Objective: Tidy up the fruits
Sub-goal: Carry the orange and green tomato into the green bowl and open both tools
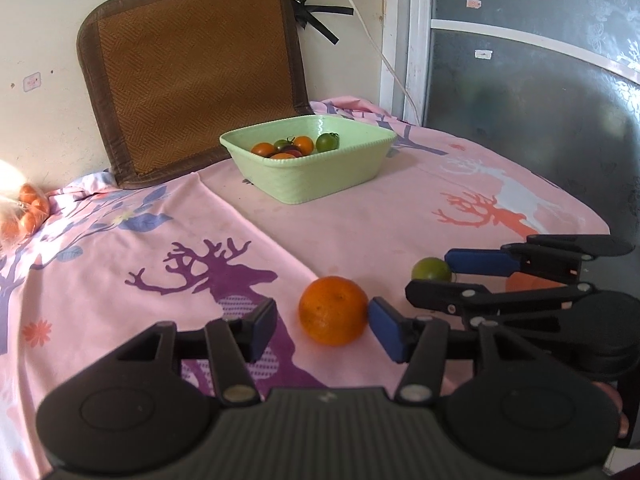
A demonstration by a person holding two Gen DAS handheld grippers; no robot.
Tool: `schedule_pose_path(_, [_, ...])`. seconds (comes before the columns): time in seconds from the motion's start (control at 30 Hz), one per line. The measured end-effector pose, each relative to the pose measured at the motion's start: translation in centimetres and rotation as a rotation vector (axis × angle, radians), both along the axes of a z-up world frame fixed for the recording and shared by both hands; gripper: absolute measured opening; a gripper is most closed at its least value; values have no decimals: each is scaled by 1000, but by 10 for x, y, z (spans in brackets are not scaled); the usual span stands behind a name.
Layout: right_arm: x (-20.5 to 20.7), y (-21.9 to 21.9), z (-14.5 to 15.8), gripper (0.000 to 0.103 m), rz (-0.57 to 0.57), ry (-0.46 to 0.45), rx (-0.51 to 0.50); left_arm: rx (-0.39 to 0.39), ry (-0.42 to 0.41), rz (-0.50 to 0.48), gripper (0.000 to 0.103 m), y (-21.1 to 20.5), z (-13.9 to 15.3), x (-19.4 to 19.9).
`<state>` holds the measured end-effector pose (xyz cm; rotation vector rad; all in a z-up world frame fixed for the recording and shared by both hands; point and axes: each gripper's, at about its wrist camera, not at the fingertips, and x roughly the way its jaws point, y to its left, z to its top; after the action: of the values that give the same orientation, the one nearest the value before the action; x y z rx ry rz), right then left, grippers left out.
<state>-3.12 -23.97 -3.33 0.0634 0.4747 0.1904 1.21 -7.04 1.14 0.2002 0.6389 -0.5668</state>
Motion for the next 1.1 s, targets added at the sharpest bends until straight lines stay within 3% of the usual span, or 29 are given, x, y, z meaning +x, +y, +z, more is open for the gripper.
schedule_pose_path(0.2, [-1,-5,-7,46,2,19,7,13,15,-19,42,-6,-8,3])
schedule_pose_path(0.27, [-2,-4,-8,30,5,7,-5,19,10,-25,42,-8,-8,3])
schedule_pose_path(0.47, [14,-18,1,30,-19,-10,66,11,-40,-48,42,-19,23,28])
schedule_pose_path(0.63, [49,-32,25,30,-48,-96,74,1,-91,-36,42,-43,48,75])
schedule_pose_path(0.73, [81,-37,35,30,-68,-142,53,-28,-41,-6,42,-53,50,115])
schedule_pose_path(0.93, [143,-46,37,30,-73,-111,55,-28,51,52,42,-60,37,181])
schedule_pose_path(1.1, [164,-46,27,31,-82,-72,56,-11,54,76,48,-65,30,197])
